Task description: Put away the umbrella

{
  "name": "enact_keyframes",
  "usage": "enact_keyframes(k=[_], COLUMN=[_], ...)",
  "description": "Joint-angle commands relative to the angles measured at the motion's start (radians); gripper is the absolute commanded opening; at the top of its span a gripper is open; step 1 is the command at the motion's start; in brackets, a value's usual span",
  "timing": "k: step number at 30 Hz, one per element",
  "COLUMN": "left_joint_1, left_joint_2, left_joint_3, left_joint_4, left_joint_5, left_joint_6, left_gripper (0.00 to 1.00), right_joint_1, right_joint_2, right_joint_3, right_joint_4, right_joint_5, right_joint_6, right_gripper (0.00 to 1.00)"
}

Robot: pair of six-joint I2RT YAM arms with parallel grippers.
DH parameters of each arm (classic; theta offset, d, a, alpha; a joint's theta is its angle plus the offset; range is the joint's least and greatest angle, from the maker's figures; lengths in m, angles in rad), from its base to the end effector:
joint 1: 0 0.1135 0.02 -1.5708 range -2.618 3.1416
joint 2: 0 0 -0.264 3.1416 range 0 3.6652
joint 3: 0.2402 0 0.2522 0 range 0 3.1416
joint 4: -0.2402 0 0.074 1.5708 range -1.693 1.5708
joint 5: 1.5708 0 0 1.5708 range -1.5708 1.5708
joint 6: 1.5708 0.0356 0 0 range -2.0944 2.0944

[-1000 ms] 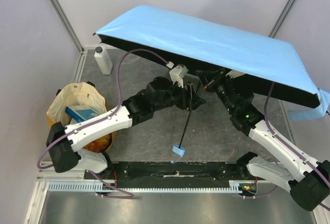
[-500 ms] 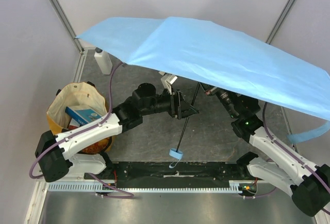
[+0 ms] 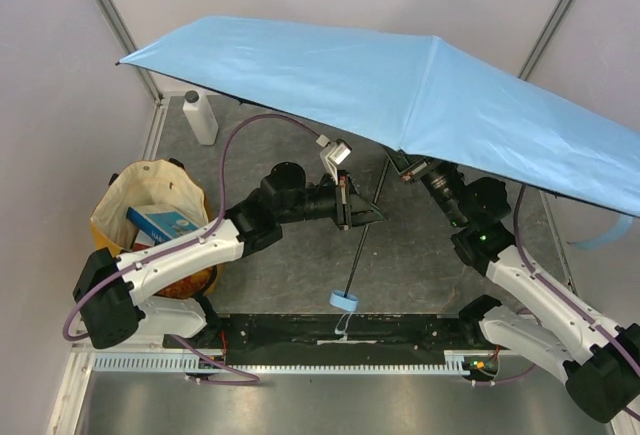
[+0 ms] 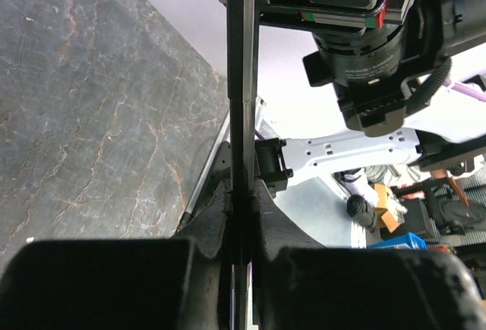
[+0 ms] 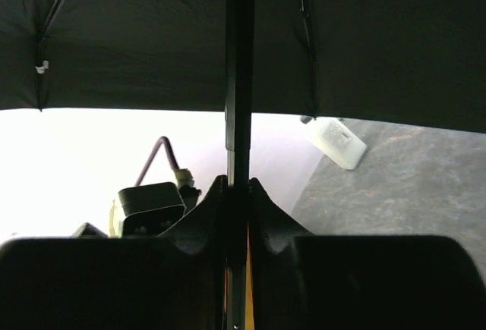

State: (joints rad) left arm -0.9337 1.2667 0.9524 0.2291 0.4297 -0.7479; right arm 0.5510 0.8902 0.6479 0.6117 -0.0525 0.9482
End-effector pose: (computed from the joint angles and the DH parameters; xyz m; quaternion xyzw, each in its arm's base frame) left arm 0.1656 -0.2487 0.3377 0.2103 0.7032 -0.5971 0.3236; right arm 0.1764 0.1106 0.3577 0.0903 0.5582 0.5727 0.5935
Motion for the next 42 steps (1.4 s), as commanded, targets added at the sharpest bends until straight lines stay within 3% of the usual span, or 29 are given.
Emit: enact_keyframes(k=[1, 8, 13, 28, 36, 42], left_joint_1=[-0.025, -0.057, -0.059, -0.071, -0.080, -0.088], left_joint_2=[-0.026, -0.038, -0.038, -0.050, -0.044, -0.041], left_joint_3=[0.002, -0.017, -0.027, -0.035, -0.033, -0.032], left_joint_4=[0.056, 0.101, 0.113, 0.118, 0.111, 0.098], left_joint_5=[-0.094, -0.157, -0.172, -0.178, -0.177, -0.197], left_joint_6=[0.001, -0.030, -0.051, -0.062, -0.056, -0.044], left_gripper=[0.02, 0.02, 0.02, 0.02, 0.02, 0.02], right_joint_1=[-0.002, -0.003, -0.010, -0.036, -0.039, -0.045], right_joint_2=[0.004, 0.015, 0.029, 0.130, 0.167, 0.177], right_joint_3=[0.116, 0.144, 0.165, 0.282, 0.308, 0.311], right_joint_4=[-0.093, -0.119, -0.125, -0.109, -0.104, -0.079], right_joint_5=[0.028, 0.219, 0.328, 0.361, 0.399, 0.404], right_joint_6=[-0.091, -0.032, 0.070, 0.116, 0.119, 0.124], right_gripper=[0.24, 0.57, 0.65, 0.64, 0.53, 0.52])
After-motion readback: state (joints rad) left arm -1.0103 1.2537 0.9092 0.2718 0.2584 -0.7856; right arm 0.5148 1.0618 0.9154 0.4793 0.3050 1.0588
